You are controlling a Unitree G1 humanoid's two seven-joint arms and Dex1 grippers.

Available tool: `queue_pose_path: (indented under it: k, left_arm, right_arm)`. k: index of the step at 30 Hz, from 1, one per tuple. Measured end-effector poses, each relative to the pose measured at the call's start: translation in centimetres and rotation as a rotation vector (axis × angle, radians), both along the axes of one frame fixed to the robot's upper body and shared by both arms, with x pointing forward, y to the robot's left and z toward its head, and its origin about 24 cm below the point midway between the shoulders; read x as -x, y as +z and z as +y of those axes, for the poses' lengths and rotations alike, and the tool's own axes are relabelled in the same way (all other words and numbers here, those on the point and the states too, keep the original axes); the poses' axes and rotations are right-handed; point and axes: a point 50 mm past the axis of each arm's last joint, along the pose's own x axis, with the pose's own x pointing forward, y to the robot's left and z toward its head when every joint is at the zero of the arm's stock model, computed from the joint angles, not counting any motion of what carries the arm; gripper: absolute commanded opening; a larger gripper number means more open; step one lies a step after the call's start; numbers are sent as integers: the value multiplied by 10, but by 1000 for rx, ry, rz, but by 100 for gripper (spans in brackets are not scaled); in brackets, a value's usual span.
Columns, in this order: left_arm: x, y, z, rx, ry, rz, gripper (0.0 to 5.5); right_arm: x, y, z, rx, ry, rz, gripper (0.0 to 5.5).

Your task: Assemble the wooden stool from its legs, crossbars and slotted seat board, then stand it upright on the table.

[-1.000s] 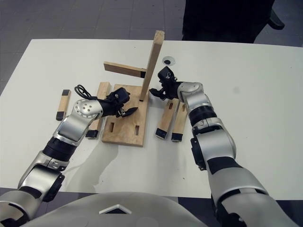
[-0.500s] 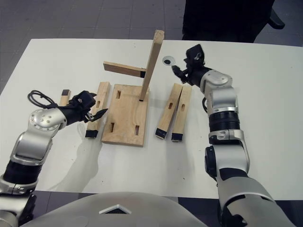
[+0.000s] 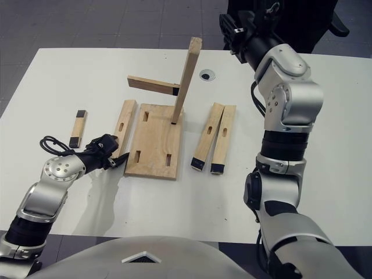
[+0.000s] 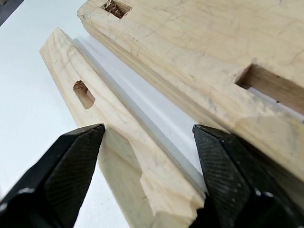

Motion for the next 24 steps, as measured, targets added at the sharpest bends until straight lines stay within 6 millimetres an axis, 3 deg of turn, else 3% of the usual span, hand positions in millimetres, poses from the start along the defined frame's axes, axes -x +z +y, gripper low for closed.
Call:
queue_pose_path:
  k: [3,8,24]
  left_arm:
    - [-4,-2,-12,27,-21,-4,344]
    - [-8,-2,-20,39,-43,-4,344]
    - [-11,-2,-24,47,-34,-5,344]
  right_arm:
    - [-3,32,13,-83,38,-58,239]
    - [-6,55,35,-152,115,-99,239]
    - [-16,48,68,-198,213,-21,239]
